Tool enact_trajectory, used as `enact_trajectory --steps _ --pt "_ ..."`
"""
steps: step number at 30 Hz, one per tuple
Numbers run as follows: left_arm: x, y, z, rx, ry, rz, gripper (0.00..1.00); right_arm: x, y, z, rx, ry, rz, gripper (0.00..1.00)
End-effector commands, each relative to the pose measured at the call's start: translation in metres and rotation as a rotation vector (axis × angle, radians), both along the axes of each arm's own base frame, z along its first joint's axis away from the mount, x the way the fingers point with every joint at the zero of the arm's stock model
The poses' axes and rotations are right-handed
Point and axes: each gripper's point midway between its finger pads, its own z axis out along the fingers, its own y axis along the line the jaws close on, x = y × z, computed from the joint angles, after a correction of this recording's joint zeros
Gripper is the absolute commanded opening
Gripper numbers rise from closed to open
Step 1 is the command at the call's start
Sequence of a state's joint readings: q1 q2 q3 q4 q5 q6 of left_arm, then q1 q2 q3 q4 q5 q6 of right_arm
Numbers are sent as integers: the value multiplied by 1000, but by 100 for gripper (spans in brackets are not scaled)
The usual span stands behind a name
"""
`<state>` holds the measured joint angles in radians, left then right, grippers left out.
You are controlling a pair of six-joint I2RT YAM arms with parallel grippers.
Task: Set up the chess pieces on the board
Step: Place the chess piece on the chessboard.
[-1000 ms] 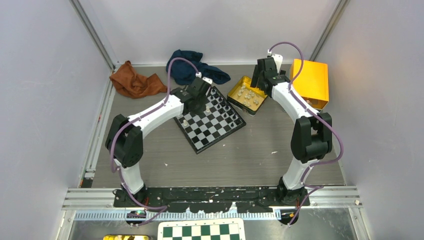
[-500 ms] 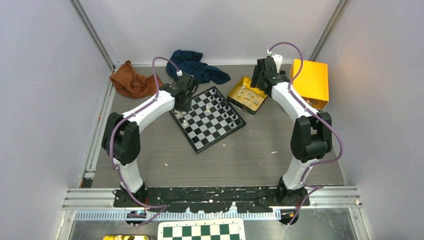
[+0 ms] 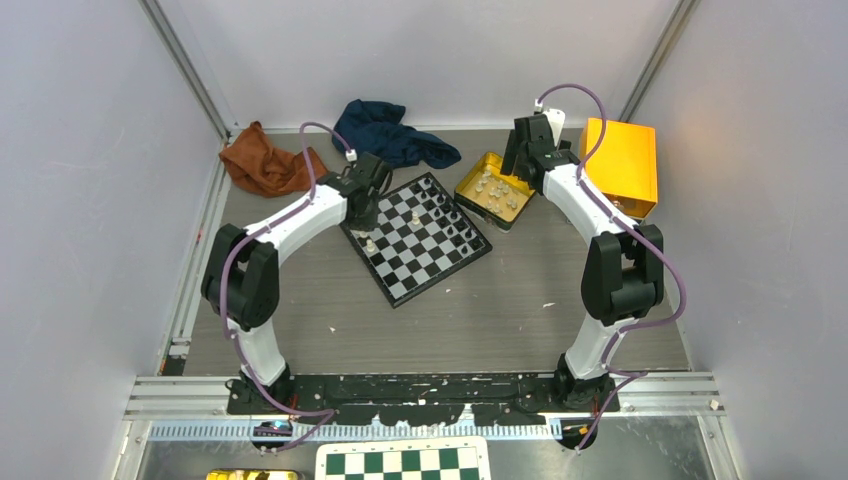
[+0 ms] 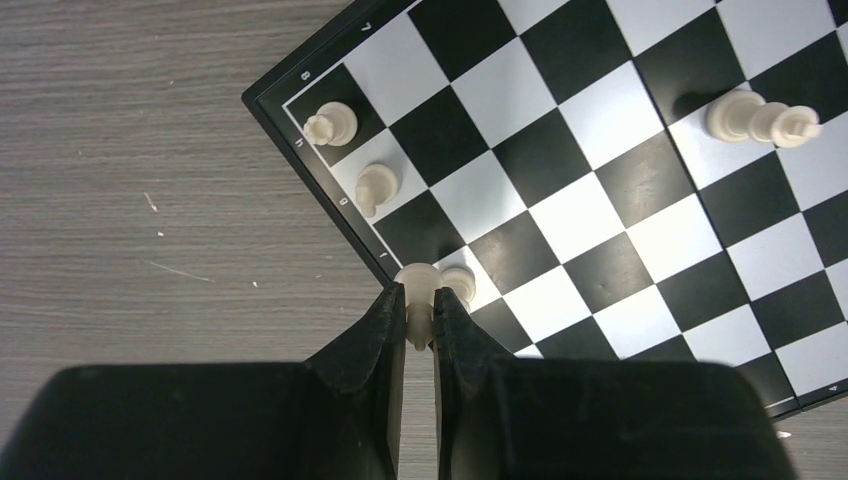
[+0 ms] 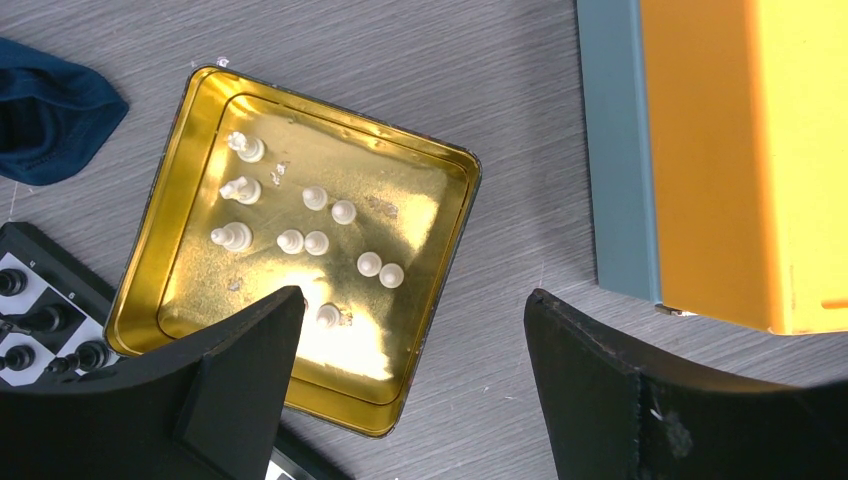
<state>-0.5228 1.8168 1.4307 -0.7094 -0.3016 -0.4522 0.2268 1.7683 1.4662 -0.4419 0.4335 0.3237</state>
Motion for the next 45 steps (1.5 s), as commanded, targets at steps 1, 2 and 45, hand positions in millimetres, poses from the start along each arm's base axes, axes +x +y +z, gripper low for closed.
enact_trajectory --steps 1,2,45 --pt "6 4 21 -60 -66 47 0 10 0 23 7 -69 -4 86" --pt "5 5 20 -63 -64 52 0 10 -1 23 7 -69 -6 86" --pt "13 6 -15 -110 -95 54 3 10 0 20 2 -60 0 86"
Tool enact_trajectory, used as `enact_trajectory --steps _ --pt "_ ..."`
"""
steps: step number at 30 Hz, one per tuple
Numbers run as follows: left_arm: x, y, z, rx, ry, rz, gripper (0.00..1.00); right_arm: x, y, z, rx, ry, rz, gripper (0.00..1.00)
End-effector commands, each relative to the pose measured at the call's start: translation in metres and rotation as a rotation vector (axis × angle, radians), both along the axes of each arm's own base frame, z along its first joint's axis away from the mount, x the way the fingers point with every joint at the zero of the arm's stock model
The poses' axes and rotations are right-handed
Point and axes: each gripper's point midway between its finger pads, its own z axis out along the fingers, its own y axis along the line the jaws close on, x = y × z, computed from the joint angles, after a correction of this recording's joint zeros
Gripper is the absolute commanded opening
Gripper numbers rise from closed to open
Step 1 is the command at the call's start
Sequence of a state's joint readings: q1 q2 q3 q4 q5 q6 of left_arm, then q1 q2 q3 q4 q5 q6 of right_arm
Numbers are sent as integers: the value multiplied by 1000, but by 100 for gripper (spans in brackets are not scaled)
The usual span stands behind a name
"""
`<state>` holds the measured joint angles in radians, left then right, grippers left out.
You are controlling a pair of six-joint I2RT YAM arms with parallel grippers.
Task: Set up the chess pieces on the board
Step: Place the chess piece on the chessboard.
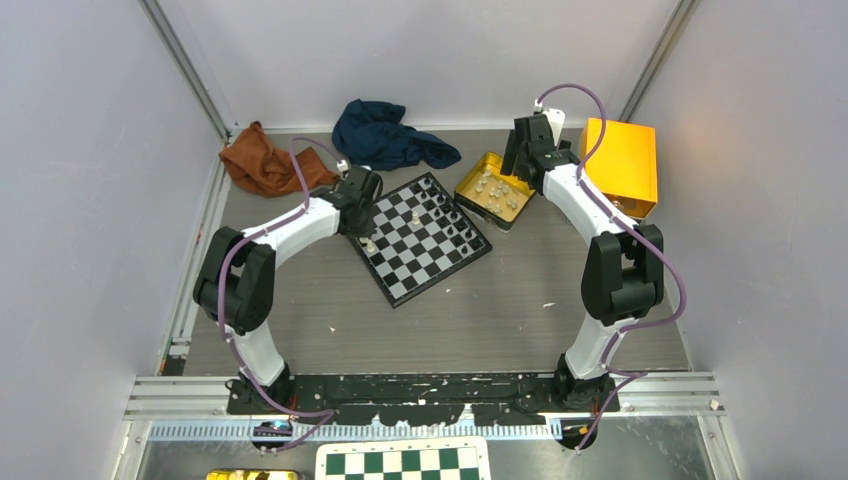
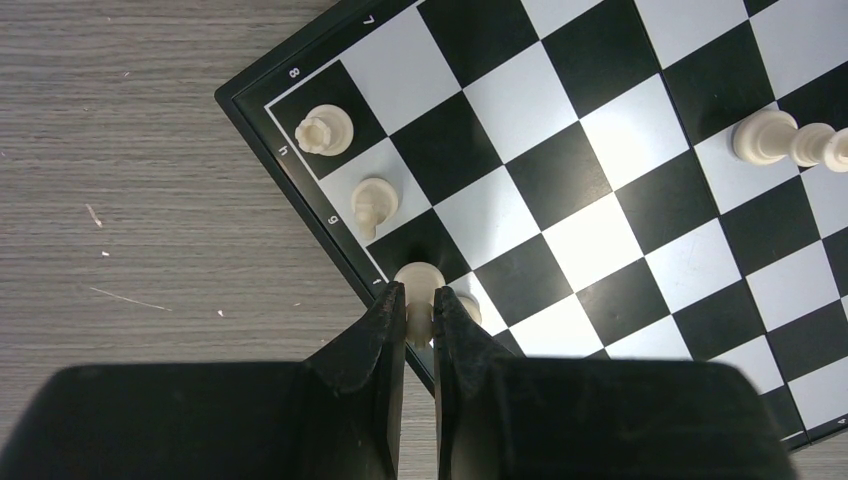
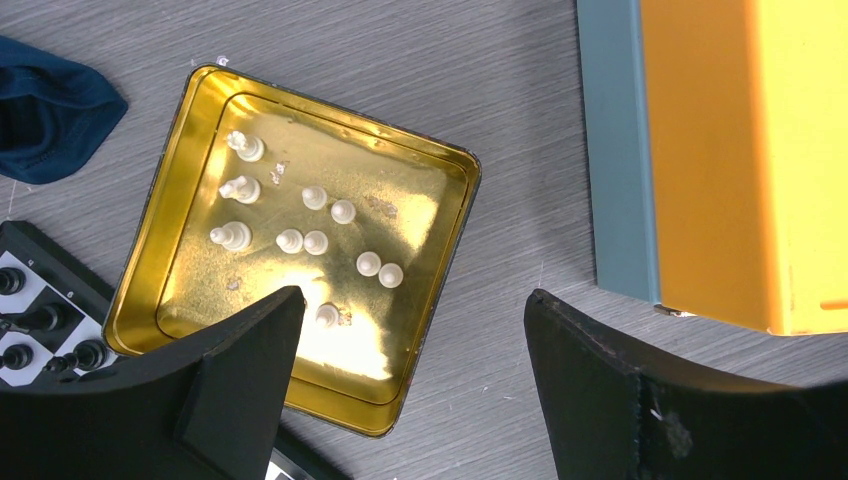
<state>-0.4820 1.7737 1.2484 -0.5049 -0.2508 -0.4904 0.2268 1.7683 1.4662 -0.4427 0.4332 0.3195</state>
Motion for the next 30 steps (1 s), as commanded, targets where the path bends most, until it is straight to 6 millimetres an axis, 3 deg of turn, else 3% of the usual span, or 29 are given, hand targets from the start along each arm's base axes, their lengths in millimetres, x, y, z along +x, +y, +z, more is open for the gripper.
enact_trajectory --steps 1,30 --pt "13 -1 13 -18 -59 8 4 10 0 20 4 -61 -3 86" --pt "20 1 4 -5 -48 48 5 13 0 21 -2 -62 0 87"
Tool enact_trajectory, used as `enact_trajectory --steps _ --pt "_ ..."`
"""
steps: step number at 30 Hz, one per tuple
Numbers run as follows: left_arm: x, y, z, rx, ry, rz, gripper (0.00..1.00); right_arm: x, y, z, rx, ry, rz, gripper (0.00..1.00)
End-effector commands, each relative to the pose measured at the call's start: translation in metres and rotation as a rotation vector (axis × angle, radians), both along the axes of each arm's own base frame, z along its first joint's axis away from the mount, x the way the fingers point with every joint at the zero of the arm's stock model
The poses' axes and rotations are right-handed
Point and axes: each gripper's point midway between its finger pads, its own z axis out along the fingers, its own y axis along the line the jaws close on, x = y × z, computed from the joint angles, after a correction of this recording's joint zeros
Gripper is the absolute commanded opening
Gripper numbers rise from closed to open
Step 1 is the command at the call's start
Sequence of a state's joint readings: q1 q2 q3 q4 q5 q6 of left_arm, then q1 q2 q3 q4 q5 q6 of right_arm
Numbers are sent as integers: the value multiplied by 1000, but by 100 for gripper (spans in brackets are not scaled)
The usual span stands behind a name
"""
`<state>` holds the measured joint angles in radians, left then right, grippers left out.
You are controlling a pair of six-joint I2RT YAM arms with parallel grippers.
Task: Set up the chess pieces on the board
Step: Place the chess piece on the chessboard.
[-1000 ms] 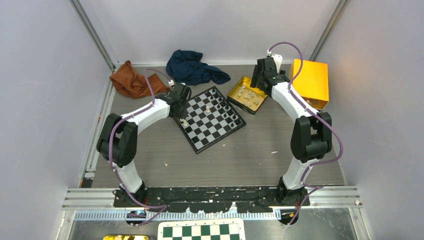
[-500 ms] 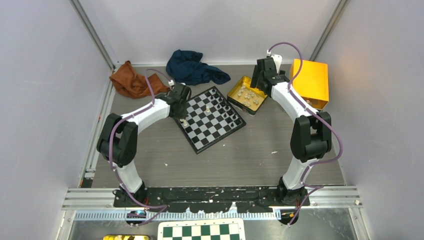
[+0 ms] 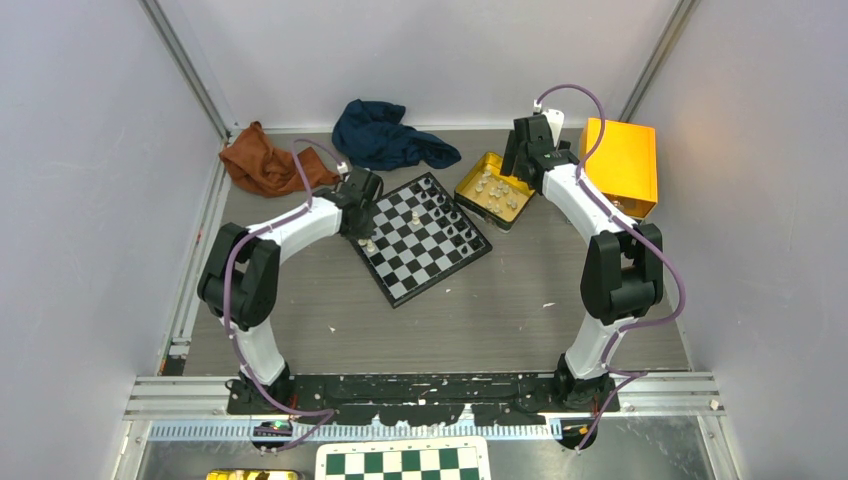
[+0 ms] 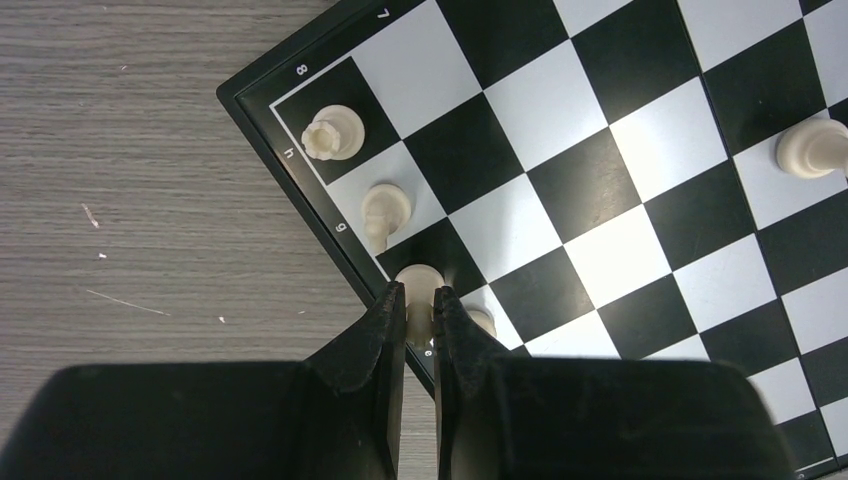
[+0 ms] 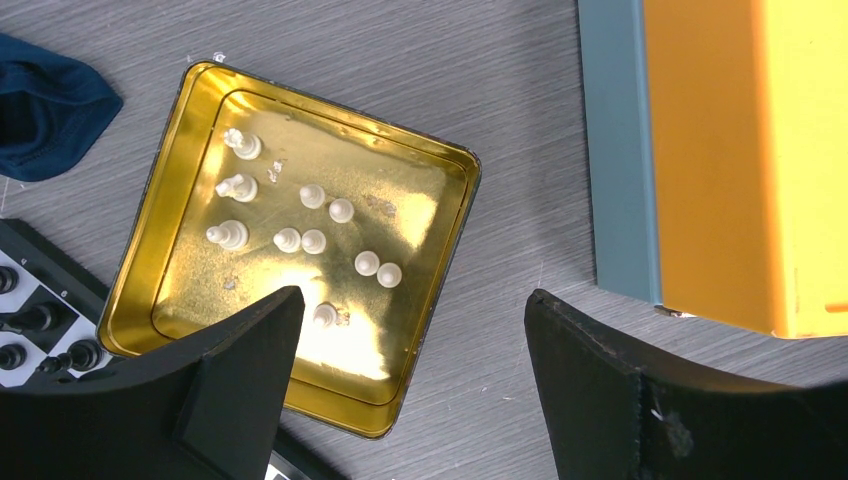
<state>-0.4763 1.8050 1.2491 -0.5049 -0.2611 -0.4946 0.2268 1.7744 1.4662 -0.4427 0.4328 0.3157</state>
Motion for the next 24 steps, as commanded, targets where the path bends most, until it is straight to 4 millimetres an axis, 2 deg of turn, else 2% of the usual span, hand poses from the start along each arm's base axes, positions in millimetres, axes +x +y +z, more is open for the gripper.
enact_trajectory --steps 1,18,21,24 --pt "20 -4 16 -26 -73 35 5 13 1 24 3 -68 0 87" --pt "21 -6 14 -31 -62 39 9 14 0 19 0 -58 -1 87" --pt "20 -5 13 -30 -60 39 15 14 1 19 -1 -59 -1 87" --pt "19 -5 12 -26 -58 39 17 14 0 19 -1 -59 -2 87"
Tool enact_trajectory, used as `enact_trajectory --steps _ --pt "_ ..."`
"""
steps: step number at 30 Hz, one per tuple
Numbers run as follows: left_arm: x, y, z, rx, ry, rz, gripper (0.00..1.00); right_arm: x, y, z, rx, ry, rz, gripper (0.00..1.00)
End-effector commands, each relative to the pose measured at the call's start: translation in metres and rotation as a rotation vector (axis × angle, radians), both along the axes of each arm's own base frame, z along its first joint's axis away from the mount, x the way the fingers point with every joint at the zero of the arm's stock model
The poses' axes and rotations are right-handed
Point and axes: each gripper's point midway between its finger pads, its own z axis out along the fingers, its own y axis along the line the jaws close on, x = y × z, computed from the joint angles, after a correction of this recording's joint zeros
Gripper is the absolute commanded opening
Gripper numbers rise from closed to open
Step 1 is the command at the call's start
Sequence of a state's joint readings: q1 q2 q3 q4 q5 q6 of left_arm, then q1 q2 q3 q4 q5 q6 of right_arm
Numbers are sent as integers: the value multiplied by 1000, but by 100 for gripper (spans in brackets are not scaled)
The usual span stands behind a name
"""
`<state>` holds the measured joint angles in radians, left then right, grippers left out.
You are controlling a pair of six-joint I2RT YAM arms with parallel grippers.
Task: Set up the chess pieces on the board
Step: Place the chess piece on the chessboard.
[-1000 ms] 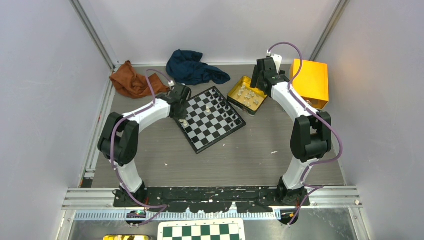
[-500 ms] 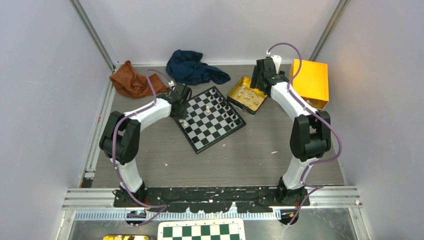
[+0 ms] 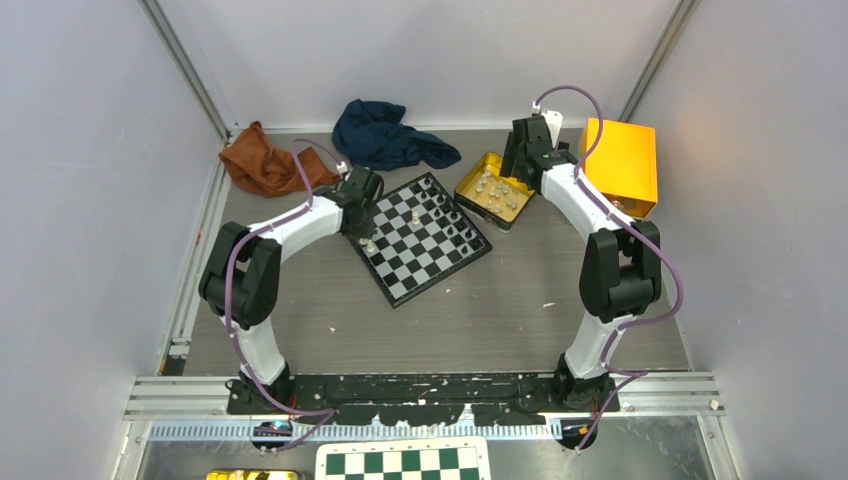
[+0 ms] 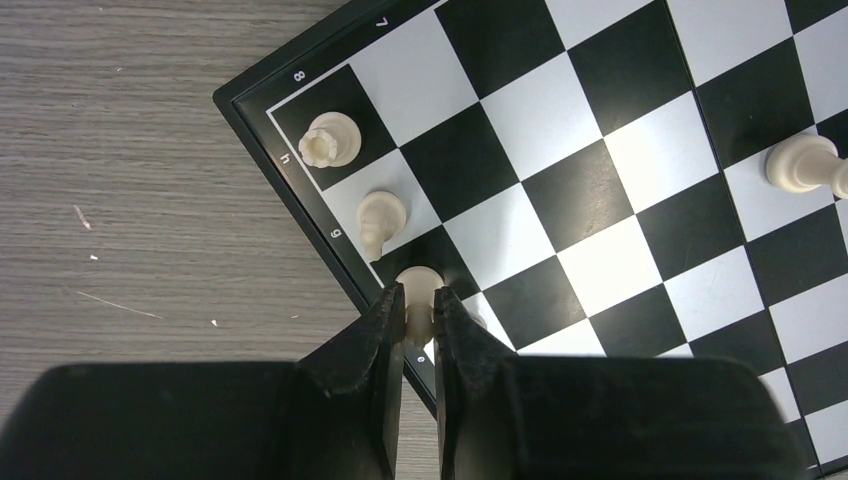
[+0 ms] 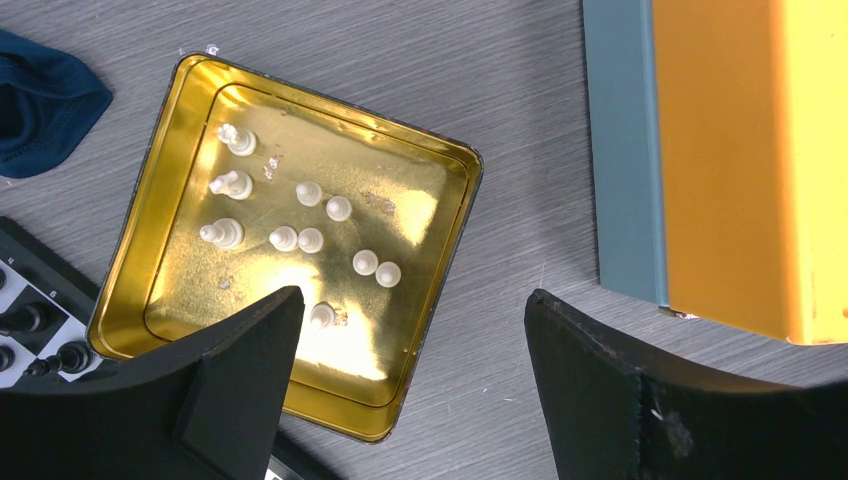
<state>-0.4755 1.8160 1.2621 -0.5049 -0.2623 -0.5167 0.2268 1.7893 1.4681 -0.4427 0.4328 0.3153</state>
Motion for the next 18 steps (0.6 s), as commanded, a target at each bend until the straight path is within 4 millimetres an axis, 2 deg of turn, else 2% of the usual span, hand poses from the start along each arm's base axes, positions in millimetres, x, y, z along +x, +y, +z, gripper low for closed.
enact_trajectory --steps 1,8,18 --pt "16 -2 12 -13 -55 21 17 13 0 25 3 -71 -2 87" --pt "15 -2 12 -12 -56 24 26 12 0 27 3 -75 -2 87" --pt "14 1 17 -8 -70 32 27 12 0 29 3 -79 0 87"
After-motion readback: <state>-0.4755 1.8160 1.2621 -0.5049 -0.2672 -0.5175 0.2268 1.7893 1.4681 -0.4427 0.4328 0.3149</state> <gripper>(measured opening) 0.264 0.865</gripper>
